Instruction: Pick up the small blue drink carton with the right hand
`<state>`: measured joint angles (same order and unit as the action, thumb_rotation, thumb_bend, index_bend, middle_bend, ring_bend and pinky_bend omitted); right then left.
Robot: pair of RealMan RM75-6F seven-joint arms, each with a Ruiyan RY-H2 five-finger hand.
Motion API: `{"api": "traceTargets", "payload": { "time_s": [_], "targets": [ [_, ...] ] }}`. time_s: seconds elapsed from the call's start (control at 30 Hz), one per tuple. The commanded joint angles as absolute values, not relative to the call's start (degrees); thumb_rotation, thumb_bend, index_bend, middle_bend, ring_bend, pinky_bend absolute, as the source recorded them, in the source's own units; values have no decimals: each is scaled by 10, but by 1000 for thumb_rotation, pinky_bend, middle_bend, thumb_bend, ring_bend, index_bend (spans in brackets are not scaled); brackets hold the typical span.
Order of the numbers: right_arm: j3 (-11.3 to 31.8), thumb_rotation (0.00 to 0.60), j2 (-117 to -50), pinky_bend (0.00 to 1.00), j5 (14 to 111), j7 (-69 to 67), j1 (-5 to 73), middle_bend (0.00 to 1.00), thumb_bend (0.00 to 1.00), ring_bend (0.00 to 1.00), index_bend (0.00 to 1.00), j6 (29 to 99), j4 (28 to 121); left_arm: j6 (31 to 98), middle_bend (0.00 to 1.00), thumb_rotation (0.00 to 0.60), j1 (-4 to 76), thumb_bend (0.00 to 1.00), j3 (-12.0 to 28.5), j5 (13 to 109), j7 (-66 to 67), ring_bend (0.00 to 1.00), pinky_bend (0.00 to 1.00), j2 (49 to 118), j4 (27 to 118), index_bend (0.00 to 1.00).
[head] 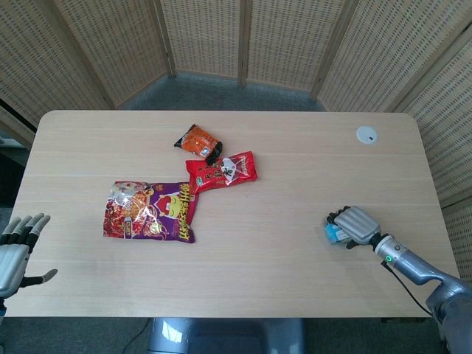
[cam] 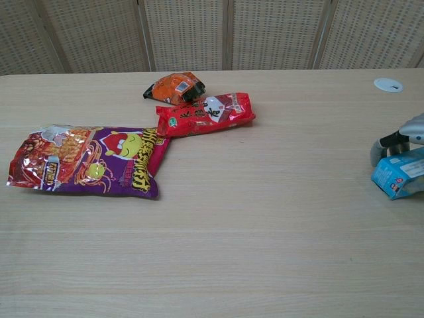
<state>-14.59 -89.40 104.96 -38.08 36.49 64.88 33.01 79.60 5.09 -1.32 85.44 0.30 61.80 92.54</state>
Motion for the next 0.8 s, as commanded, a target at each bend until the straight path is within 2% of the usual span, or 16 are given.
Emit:
{"api": "traceTargets", "payload": {
  "time_s": [0.03, 0.2, 0.33, 0.53, 0.8],
  "targets": [
    [-141, 600, -887, 432, 1051, -372, 364, 600, 411, 523, 504, 675, 338, 796, 0, 600, 51, 0, -13, 855, 3, 0, 0, 618, 926, 52],
    [-131, 600, -852, 432, 1057, -347, 372, 602, 416, 523, 507, 720, 390, 796, 0, 600, 51, 0, -14, 856, 1, 0, 0, 617, 927, 53],
    [-121, 600, -802, 432, 1063, -302, 387, 604, 424, 523, 512, 743, 474, 796, 0, 600, 52, 0, -15, 860, -5, 0, 0, 614, 929, 53],
    [-86, 600, -722, 432, 1050, -241, 417, 604, 422, 523, 510, 739, 627, 802, 0, 600, 50, 0, -18, 869, -18, 0, 0, 606, 933, 54],
    [-27, 600, -650, 432, 1012, -178, 449, 605, 422, 523, 512, 710, 758, 807, 0, 600, 48, 0, -21, 880, -39, 0, 0, 597, 936, 53]
  ]
}}
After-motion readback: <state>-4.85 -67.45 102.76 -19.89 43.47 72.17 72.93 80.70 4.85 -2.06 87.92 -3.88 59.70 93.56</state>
